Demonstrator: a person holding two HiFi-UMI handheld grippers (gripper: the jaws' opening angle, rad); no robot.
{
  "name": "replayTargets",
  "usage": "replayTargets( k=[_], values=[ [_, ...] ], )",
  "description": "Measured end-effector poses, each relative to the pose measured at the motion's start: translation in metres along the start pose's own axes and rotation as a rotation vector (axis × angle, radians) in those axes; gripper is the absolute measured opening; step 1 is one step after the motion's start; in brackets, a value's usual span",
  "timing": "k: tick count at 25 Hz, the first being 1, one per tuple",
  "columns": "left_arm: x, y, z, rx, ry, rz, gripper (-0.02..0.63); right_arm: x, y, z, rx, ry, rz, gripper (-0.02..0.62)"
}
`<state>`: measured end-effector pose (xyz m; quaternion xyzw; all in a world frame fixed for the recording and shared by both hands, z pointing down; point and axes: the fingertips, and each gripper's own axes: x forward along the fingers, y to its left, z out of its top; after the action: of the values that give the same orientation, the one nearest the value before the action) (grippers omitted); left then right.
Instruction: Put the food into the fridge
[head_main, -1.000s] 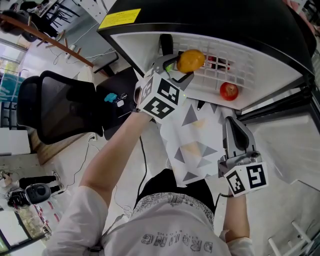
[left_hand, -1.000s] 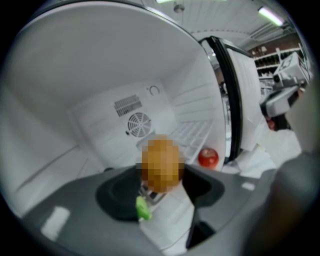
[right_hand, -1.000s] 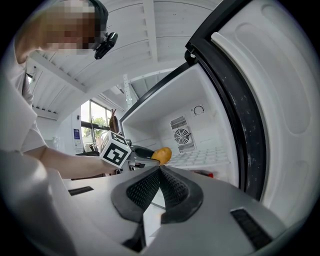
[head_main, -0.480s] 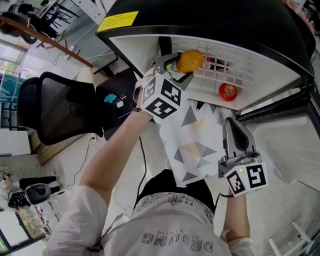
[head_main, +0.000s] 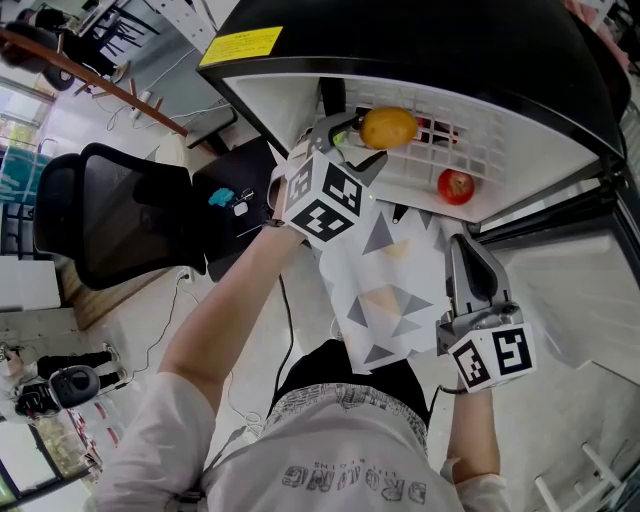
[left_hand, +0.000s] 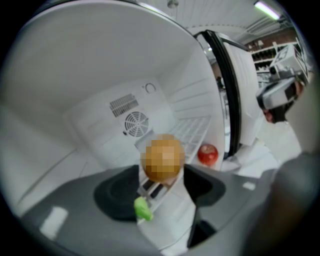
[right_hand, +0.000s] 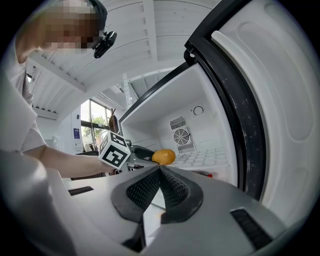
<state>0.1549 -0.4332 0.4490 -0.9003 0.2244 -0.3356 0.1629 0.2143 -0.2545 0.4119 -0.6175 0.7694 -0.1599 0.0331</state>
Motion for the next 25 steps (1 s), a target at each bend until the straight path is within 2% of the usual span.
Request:
replayTargets(
  k=[15, 25],
  values=[
    [-0.017, 0.0, 0.01, -0.019, -0.032, 0.001, 0.296, -0.005, 0.009, 0.014, -0.016, -0.007, -0.001, 0.002],
    [-0.051, -0.012, 0.019, -0.057, -0.081, 0.007, 0.296, -0.01, 0.022, 0.026, -0.039, -0.014, 0.011, 0.002]
  ],
)
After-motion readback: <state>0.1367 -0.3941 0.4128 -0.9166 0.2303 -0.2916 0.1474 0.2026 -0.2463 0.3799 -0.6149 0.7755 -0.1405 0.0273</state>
